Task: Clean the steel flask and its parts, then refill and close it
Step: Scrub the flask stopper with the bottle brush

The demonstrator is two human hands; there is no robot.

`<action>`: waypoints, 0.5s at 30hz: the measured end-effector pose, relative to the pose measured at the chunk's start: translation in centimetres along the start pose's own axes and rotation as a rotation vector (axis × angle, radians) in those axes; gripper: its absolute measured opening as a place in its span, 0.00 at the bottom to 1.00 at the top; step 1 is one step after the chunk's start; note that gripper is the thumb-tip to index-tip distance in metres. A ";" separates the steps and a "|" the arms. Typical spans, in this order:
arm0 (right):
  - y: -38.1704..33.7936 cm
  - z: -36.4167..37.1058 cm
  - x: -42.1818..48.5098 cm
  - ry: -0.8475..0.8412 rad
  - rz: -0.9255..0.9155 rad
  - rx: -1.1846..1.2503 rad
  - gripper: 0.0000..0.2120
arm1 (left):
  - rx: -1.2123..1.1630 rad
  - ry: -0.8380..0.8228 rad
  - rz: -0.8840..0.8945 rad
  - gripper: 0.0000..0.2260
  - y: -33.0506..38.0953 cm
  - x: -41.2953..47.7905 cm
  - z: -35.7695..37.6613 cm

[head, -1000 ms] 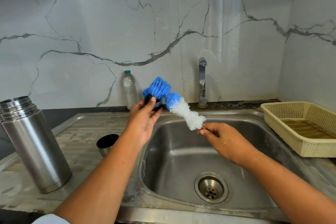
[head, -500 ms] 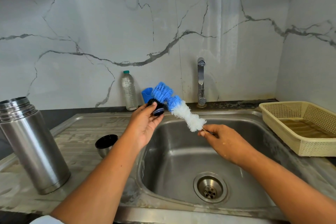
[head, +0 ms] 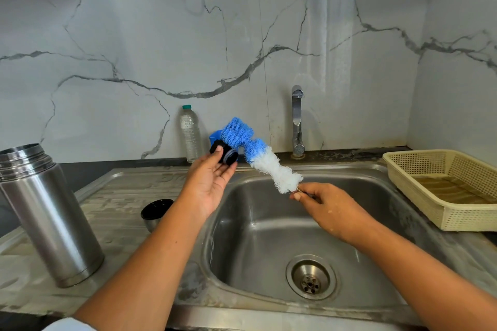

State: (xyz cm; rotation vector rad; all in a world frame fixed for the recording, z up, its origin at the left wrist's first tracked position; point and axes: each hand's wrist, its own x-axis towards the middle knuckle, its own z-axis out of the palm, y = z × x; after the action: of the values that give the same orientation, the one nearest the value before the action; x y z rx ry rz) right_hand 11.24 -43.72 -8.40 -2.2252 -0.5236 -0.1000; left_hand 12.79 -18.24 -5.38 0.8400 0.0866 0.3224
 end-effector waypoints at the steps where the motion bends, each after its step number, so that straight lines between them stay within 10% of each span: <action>1: 0.0 0.0 0.0 -0.006 -0.003 -0.005 0.09 | 0.026 0.002 0.011 0.13 0.0 0.1 -0.2; 15: 0.0 0.2 0.2 0.001 0.005 -0.010 0.08 | 0.198 -0.051 0.050 0.16 -0.5 0.1 -0.2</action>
State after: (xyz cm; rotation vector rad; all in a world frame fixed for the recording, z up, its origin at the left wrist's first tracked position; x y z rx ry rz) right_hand 11.43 -43.52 -8.48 -2.2360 -0.5179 -0.1016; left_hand 12.95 -18.37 -5.84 1.0469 0.0507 0.3430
